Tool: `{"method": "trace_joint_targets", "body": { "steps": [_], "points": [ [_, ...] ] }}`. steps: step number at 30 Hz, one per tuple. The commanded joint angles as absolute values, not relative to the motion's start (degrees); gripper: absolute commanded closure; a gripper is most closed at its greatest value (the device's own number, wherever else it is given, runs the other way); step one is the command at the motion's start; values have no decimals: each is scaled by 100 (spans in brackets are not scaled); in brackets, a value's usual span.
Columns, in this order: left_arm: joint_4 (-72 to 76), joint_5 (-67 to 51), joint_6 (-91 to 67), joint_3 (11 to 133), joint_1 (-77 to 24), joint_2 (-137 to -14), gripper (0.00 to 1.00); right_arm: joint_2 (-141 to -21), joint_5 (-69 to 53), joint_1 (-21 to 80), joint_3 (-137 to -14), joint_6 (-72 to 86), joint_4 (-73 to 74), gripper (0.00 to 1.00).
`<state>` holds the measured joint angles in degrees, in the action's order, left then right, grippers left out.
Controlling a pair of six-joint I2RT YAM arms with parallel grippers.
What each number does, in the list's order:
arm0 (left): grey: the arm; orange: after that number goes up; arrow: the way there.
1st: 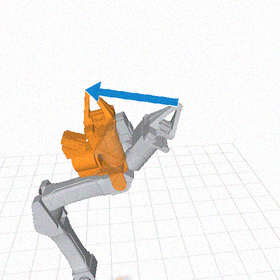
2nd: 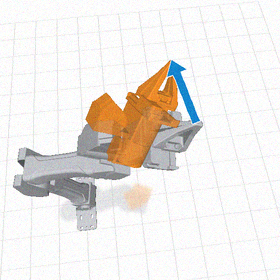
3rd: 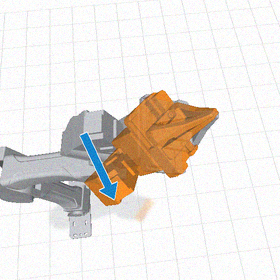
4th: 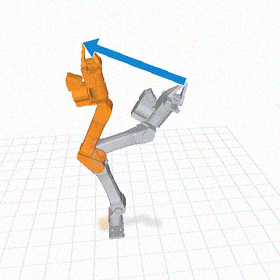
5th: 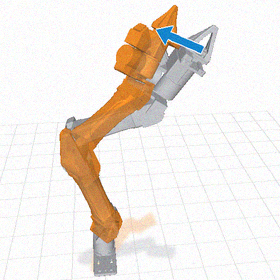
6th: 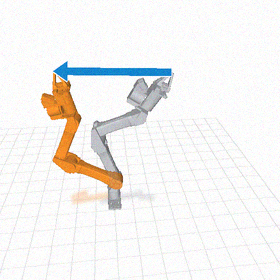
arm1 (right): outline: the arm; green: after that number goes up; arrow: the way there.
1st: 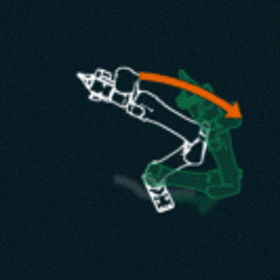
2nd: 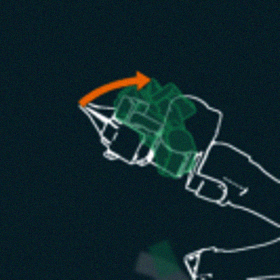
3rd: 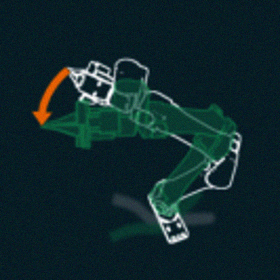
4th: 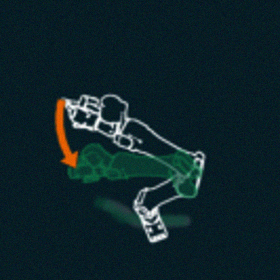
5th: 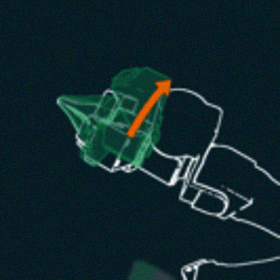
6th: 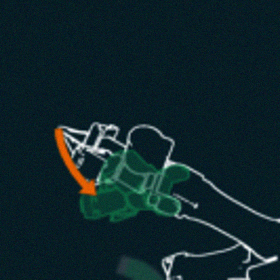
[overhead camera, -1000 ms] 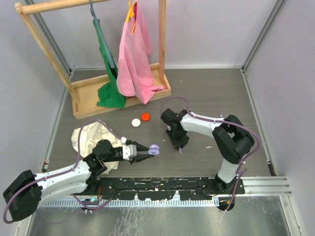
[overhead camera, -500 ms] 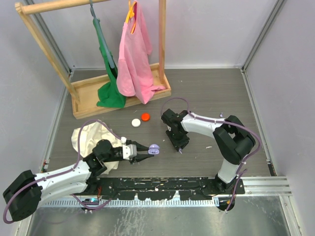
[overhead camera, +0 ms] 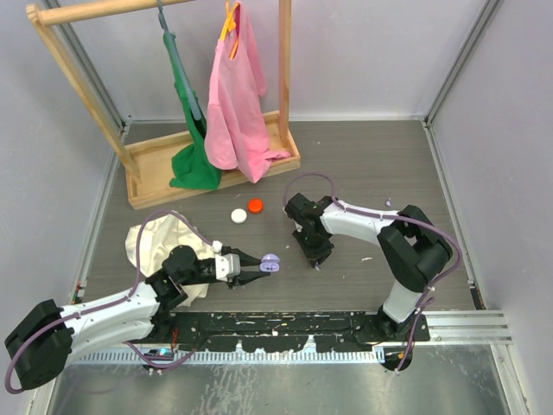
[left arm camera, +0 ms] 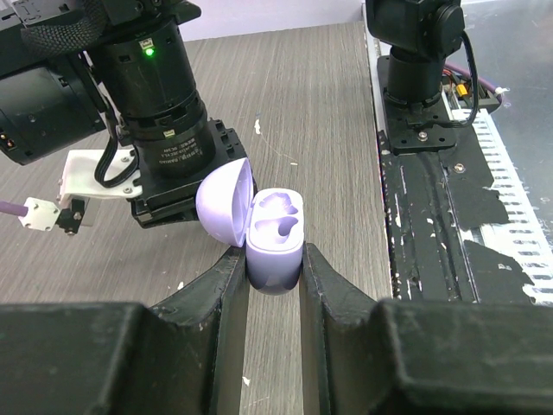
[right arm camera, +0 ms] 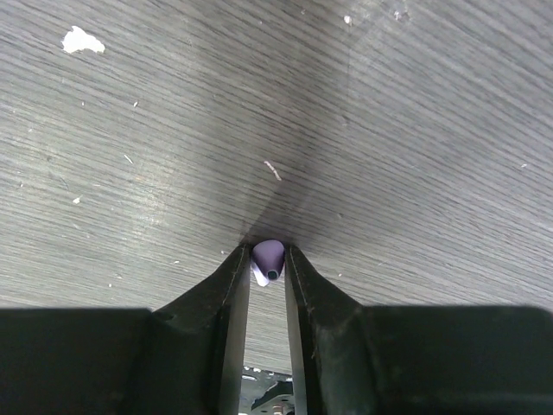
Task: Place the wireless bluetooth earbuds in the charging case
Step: Pick up the earbud from the center of the board.
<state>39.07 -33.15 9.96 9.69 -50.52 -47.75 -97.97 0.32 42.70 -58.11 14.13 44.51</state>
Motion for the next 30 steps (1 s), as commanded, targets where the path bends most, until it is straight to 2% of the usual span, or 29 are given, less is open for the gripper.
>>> {"method": "trace_joint_targets", "body": {
  "steps": [1,11,22,30],
  "points": [
    [4147,-3245,1099,1125,-5086,-4720,100,-9596,15,4301,-5699,1479,4249,74],
    [4372,-2743,1029,954,-5080,-4498,100,-8772,72,4315,-5768,1468,3791,83],
    [4424,-2422,1067,880,-5080,-4397,100,-7208,263,4481,-5257,1562,2536,83],
    [4531,-1518,1024,758,-5079,-4279,100,-6203,186,4642,-4651,1523,1342,83]
  ]
}}
